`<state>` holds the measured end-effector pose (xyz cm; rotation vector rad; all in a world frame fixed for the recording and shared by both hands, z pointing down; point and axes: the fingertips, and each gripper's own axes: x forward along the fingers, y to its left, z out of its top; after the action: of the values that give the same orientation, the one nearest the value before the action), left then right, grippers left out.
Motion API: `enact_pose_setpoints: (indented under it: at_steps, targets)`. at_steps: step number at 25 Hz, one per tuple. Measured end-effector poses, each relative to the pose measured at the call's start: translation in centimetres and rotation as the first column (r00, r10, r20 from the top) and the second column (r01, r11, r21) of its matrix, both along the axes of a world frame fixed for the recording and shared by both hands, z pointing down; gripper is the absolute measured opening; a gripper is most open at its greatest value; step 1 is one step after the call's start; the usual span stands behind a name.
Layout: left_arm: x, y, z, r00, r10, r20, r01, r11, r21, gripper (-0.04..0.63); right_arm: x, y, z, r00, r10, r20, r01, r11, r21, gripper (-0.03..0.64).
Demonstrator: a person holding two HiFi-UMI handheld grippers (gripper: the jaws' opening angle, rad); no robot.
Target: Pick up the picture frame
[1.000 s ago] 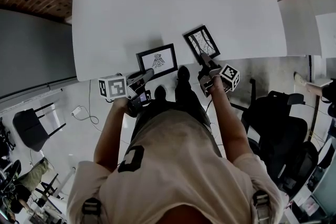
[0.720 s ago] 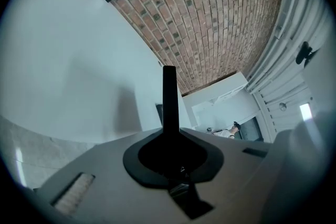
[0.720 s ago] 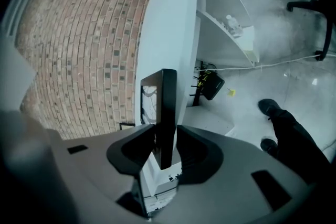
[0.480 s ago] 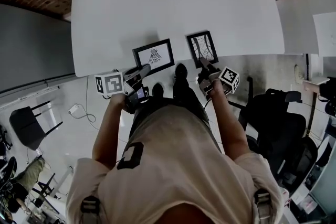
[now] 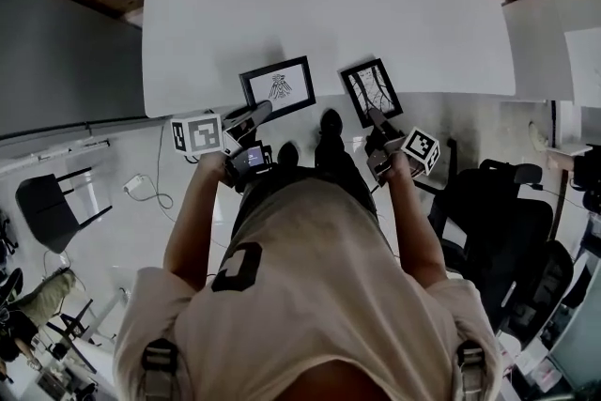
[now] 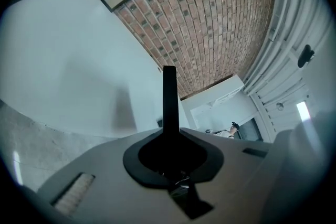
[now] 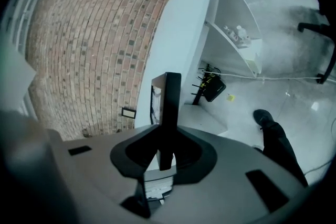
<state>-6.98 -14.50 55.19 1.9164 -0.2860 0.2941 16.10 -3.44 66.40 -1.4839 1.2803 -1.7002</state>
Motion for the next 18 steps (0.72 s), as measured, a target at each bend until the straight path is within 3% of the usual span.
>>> enact_pose_setpoints:
  at_steps: [4, 8, 18]
  targets:
    - [-1.5, -0.3, -0.5, 0.999, -0.028, -0.022, 0.028, 1.0, 0.011, 0.023, -1.0, -0.2, -2.3, 0.999, -0.021, -0.049, 0.022, 0.999, 0.033, 0.058]
    - [-3.2, -0.1, -0.9, 0.998, -0.051, -0.036, 0.051, 0.999, 0.016, 0.023, -2.4, -1.4, -5.9, 0.999, -0.017, -0.045, 0.023, 0.99, 0.14, 0.058]
    - [-6.3, 1.1, -2.8, 0.991, -0.091, -0.101, 0.095, 0.995, 0.032, 0.023, -8.0, -4.2, -16.3, 0.994, -0.087, -0.064, 0.105, 0.917, 0.384, 0.058]
